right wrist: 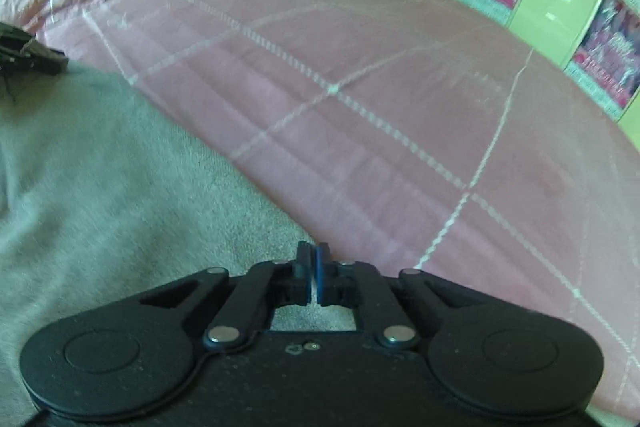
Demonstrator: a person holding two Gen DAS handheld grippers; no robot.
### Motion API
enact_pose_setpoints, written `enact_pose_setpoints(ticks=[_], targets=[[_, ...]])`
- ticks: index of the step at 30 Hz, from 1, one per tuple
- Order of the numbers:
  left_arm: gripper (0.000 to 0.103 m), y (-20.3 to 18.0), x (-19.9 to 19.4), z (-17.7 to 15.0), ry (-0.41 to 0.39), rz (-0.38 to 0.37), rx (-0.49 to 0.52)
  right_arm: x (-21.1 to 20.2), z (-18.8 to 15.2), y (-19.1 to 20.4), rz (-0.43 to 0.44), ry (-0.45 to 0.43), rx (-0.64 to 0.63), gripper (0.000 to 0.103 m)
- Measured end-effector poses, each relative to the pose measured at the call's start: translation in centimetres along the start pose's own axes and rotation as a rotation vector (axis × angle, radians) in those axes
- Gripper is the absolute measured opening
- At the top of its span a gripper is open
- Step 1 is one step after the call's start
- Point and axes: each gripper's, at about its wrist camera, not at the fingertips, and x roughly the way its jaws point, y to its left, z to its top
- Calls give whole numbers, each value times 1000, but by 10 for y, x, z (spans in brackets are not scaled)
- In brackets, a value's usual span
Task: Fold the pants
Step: 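Grasp the waistband corners with the left gripper while the right gripper grasps the other corner, then lift the waistband with both grippers and fold it over toward the cuffs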
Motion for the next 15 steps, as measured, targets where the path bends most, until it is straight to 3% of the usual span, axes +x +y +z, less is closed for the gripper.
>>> enact_pose_setpoints(ticks=[4,8,12,13,14,15], targets=[[20,-2,-43,3,-126,-24,13,-62,-10,15,-28,-109,-56,0],[20,-14,-105,-7,-265,-75,71,-137,-41,43,-40,-202,-121,0],[23,-52,-161,-38,-278,-59,245,-187,-90,87,-31,-219,-190,0],[38,-64,-172,-50,-272,-35,276,-192,-105,98,-31,-208,-198,1],[54,-72,-182,-62,-250,0,268,-192,-120,109,-41,-185,-197,15],[89,-78,-190,-75,-213,37,243,-195,-137,118,-50,-165,-171,17]])
